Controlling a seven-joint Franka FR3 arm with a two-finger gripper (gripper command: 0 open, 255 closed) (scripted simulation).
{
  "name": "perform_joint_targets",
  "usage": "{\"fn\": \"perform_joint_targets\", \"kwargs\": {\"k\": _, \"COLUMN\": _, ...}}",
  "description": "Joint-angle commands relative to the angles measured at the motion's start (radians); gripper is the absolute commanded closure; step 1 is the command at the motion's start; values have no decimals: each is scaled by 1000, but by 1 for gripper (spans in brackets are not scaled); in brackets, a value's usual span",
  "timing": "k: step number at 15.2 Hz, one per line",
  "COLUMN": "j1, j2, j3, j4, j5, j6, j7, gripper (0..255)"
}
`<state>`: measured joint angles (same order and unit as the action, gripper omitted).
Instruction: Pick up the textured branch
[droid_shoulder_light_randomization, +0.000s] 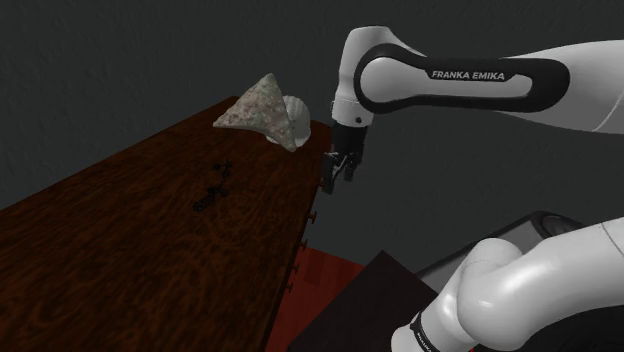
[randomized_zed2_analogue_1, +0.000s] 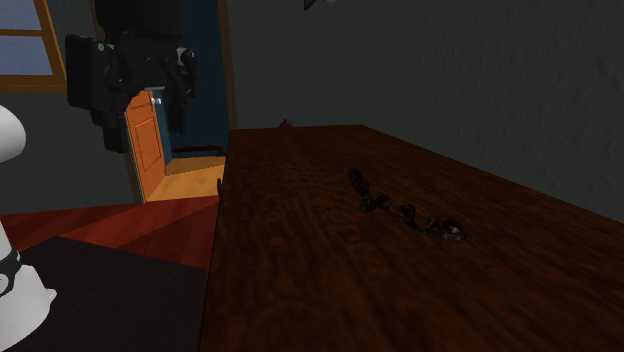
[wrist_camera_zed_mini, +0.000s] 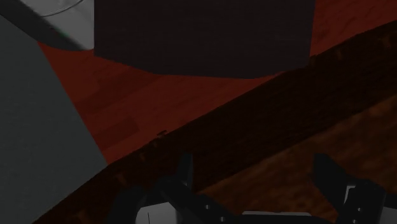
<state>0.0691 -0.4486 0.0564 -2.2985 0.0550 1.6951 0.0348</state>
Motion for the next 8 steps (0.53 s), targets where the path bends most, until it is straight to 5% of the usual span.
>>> {"fn": "perform_joint_targets", "kwargs": {"k": 1, "j1": 8, "j2": 71, "j3": 20, "j4": 39, "j5": 7, "j6": 37, "j7": 28, "gripper": 0}}
{"fn": "perform_joint_targets", "kwargs": {"k": 8, "j1": 33, "j2": 322, "j3": 81, "j4": 225, "j5": 2, "j6": 114, "j7": 130, "gripper": 0}}
